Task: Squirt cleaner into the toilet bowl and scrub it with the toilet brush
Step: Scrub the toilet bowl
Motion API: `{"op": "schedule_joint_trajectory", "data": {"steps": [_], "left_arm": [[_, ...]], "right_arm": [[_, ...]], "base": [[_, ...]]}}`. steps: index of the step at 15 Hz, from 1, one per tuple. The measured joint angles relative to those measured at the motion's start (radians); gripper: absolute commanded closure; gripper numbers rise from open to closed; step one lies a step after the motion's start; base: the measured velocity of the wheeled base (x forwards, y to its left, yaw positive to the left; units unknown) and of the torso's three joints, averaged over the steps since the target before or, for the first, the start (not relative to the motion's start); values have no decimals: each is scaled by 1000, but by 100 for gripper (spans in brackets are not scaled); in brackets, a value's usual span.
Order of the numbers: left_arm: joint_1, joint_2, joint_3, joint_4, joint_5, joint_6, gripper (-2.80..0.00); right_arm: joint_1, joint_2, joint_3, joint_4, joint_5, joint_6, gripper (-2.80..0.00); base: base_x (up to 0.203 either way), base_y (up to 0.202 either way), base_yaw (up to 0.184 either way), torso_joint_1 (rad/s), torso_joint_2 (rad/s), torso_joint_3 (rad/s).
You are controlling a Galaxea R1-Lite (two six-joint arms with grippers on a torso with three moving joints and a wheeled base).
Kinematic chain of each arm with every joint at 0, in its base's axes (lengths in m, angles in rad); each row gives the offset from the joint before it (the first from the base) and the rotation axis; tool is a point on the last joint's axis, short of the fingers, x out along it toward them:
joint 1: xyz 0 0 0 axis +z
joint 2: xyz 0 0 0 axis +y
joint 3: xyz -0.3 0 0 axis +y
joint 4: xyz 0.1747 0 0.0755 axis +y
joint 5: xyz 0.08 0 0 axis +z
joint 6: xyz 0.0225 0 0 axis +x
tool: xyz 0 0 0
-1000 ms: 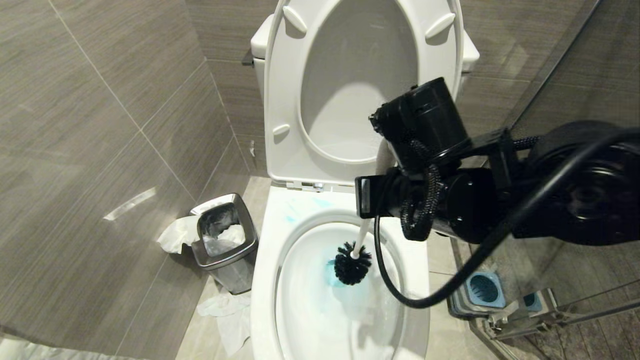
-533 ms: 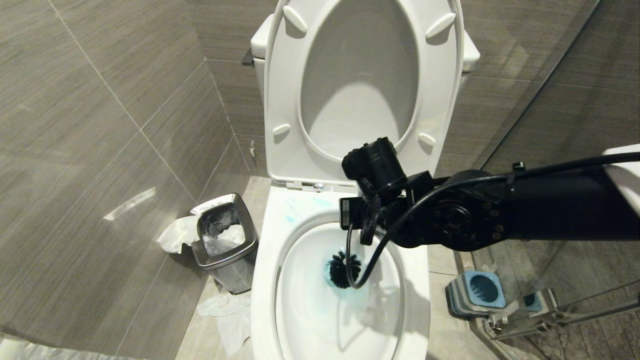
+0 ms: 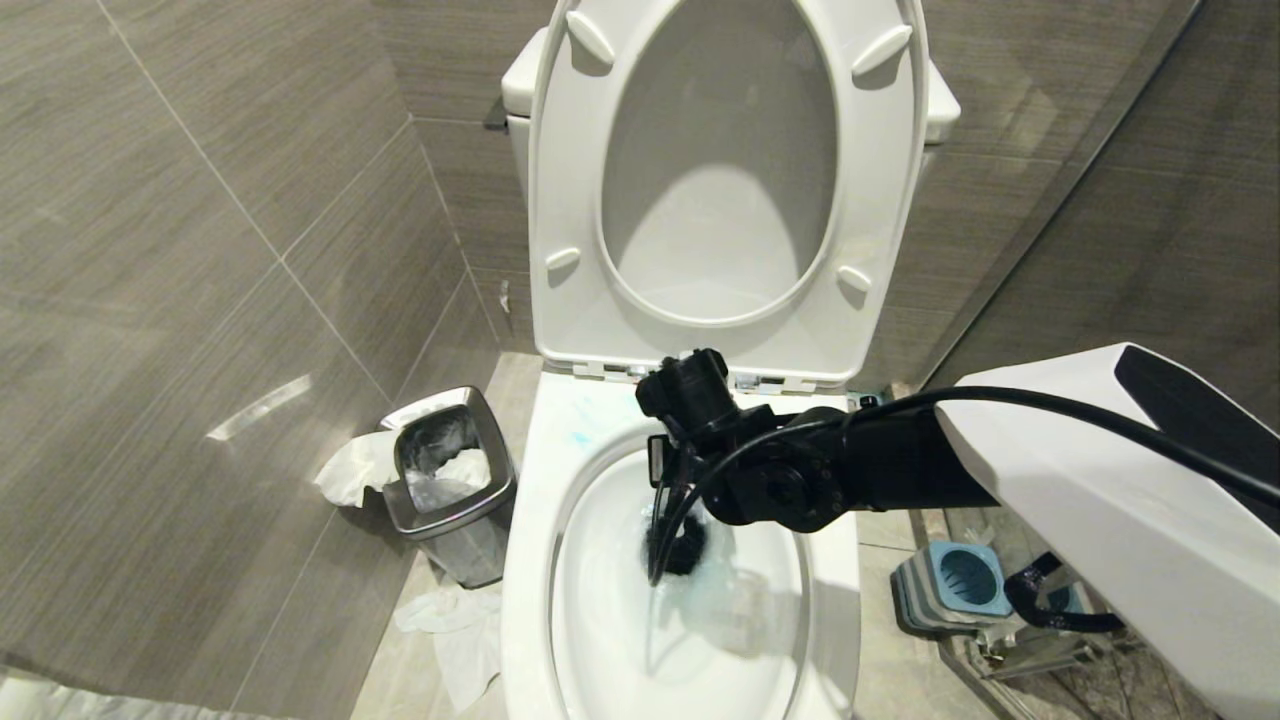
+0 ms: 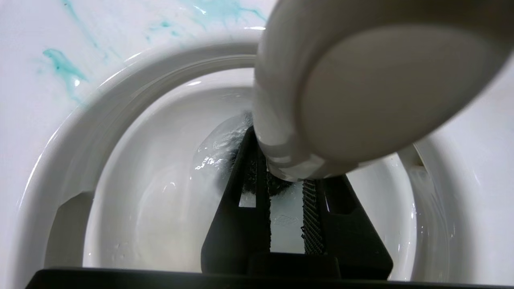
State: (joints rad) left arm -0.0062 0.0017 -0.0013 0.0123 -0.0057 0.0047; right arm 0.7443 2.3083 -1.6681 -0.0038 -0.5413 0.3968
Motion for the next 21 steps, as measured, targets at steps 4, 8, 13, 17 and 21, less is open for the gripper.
{"op": "schedule_joint_trajectory", "data": {"steps": [4, 8, 13, 17, 21], "left_arm": [[0, 0, 0, 0, 0, 0, 0], [0, 0, 0, 0, 0, 0, 0], [0, 0, 0, 0, 0, 0, 0], [0, 0, 0, 0, 0, -3, 0], [0, 0, 0, 0, 0, -3, 0]], "right_arm": [[27, -111, -6, 68, -6, -3, 0], [75, -327, -10, 224, -9, -3, 0], [104, -436, 7, 303, -21, -2, 0], [108, -378, 17, 285, -25, 5, 0], [99, -245, 12, 199, -39, 6, 0]], "base": [[0, 0, 0, 0, 0, 0], [0, 0, 0, 0, 0, 0], [0, 0, 0, 0, 0, 0], [0, 0, 0, 0, 0, 0], [0, 0, 0, 0, 0, 0]]}}
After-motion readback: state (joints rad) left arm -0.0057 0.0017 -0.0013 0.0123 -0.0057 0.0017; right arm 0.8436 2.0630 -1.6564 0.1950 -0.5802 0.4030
